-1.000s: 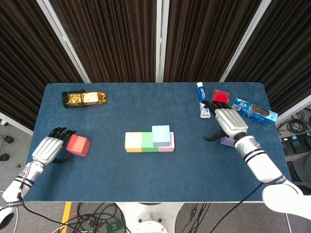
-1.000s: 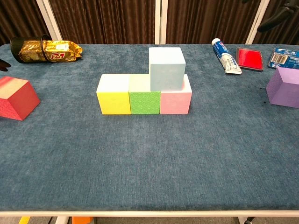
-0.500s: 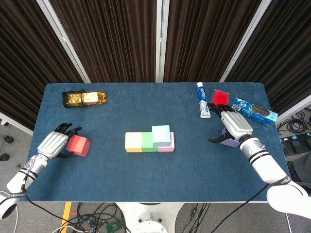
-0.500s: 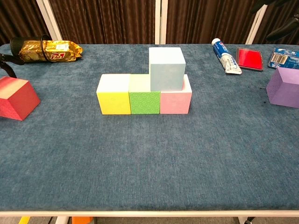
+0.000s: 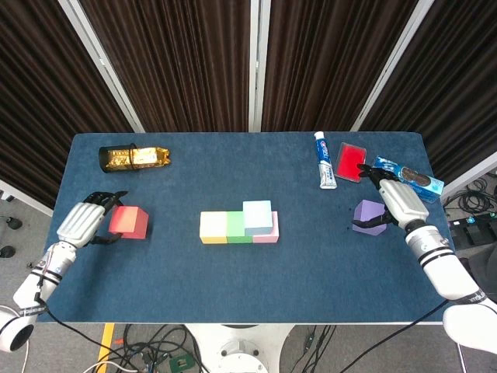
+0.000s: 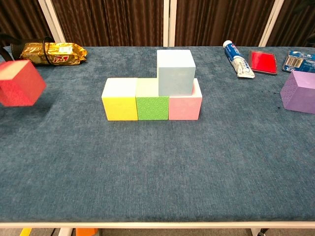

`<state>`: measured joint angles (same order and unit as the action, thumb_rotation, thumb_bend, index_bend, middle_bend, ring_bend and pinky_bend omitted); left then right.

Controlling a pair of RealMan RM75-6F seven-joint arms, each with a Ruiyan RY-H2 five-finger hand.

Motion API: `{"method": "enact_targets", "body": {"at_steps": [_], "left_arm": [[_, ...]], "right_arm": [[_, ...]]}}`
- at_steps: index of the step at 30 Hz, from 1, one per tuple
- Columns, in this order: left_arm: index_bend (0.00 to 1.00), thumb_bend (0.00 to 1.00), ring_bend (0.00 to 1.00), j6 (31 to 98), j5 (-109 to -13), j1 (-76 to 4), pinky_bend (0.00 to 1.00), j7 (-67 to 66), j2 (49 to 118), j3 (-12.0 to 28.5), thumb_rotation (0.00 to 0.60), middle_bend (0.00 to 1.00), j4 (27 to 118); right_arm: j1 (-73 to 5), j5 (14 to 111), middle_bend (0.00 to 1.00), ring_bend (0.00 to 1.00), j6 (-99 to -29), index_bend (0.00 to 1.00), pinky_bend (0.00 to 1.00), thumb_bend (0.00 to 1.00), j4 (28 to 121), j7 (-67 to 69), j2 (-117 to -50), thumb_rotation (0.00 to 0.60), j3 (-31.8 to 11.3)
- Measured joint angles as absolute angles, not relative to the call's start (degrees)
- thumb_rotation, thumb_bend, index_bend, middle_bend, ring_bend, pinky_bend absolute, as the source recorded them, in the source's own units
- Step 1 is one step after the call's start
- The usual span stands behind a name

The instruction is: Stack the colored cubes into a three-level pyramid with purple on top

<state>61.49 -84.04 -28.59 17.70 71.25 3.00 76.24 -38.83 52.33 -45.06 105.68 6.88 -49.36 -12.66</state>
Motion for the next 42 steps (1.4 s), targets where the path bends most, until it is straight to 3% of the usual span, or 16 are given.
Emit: {"method": "enact_targets", "body": {"at_steps": [12, 19, 25, 42], "left_arm": [[0.10, 0.35, 0.16, 57.08, -61.27, -30.81, 0.10, 0.24, 61.81, 9.23, 0.600, 0.59, 102.23], [0.10, 0.34, 0.16, 60.28, -50.82, -35.59, 0.10, -17.23, 60.73, 11.24, 0.600, 0.59, 112.92], [0.09, 0.34, 0.16, 64.98, -42.83, -40.78, 0.10, -27.41, 66.23, 12.54, 0.600, 0.59, 116.51], [0.09, 0.33, 0.17, 70.97, -27.46, -51.47, 0.09, -36.36, 77.35, 17.04, 0.600, 0.60, 117.19]], "right_arm": [[-38.51, 54.73, 0.14, 0.00, -44.29, 0.00, 0.00, 0.00, 103.41, 6.79, -48.95, 0.600, -13.13], [-39.32, 54.22, 0.14, 0.00, -44.35, 0.00, 0.00, 0.00, 104.25, 5.52, -48.84, 0.600, -13.77], [-39.63, 53.32, 0.15, 0.00, -44.53, 0.00, 0.00, 0.00, 104.64, 4.69, -48.76, 0.600, -13.95], [-40.76, 49.40, 0.16, 0.00, -42.68, 0.00, 0.00, 0.00, 99.33, 4.09, -52.23, 0.600, -13.58]]}}
